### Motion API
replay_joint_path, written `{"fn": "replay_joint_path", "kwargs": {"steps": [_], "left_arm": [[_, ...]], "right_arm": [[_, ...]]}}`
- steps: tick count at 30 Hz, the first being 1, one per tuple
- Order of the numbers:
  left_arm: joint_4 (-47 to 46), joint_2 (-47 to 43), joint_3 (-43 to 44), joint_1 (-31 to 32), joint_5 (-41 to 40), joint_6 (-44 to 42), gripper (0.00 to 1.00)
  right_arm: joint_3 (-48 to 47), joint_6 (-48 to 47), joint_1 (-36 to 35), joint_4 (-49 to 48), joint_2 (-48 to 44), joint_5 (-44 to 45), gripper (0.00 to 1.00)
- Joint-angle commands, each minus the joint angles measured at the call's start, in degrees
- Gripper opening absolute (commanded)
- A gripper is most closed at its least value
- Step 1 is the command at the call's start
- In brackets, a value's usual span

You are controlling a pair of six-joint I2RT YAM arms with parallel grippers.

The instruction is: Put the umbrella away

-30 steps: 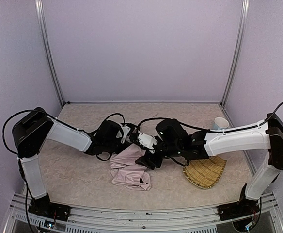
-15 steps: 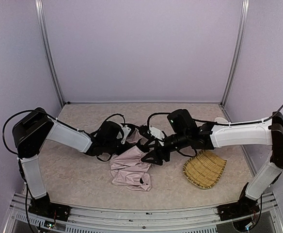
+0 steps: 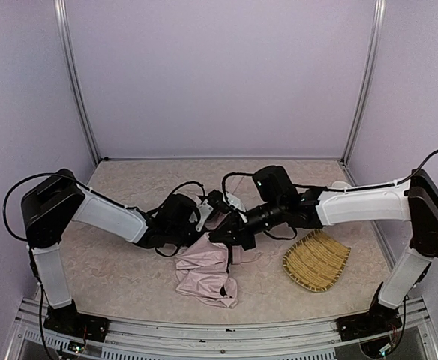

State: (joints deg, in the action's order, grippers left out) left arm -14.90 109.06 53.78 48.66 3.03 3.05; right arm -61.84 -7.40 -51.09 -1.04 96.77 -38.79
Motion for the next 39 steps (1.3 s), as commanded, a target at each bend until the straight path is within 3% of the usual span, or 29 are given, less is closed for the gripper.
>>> {"fn": "replay_joint_path", "kwargs": {"steps": [1,8,10,13,21,29,34,39], "left_arm": [[2.6,0.5,-1.2,1.2,3.5,-1.0,0.0],[-3.2,0.4,-3.4,-0.1,10.5,-2.4,0.11],[-3.5,0.5,-3.0,-1.5,11.9,-2.6,0.25],[-2.5,-0.5,-1.9,-4.5,12.2,-2.8,0.53],[-6.4,-9.3,-6.0,-11.3,13.5,-5.7,0.96],[-5.2,-19.2,-8.3,-13.4,7.8,-4.5,0.98],[-4.2,-29.5,-11.6,-11.0,10.6,-3.8,0.96],[-3.2,-32.6,-13.8,-7.7,19.3,-6.2,0.97]], "right_arm": [[-0.1,9.4,3.2,-10.2,-1.6,0.4,0.0],[5.0,18.4,8.1,-21.3,4.8,7.8,0.0],[4.5,18.7,8.4,-21.9,7.3,5.5,0.0],[3.9,18.7,8.6,-21.8,8.4,4.1,0.0],[1.7,18.4,9.2,-16.8,9.0,3.6,0.0],[1.1,18.1,9.3,-17.1,6.7,3.2,0.0],[0.6,18.1,9.3,-18.6,5.2,2.5,0.0],[-1.1,18.2,9.3,-20.6,5.3,0.7,0.0]]}}
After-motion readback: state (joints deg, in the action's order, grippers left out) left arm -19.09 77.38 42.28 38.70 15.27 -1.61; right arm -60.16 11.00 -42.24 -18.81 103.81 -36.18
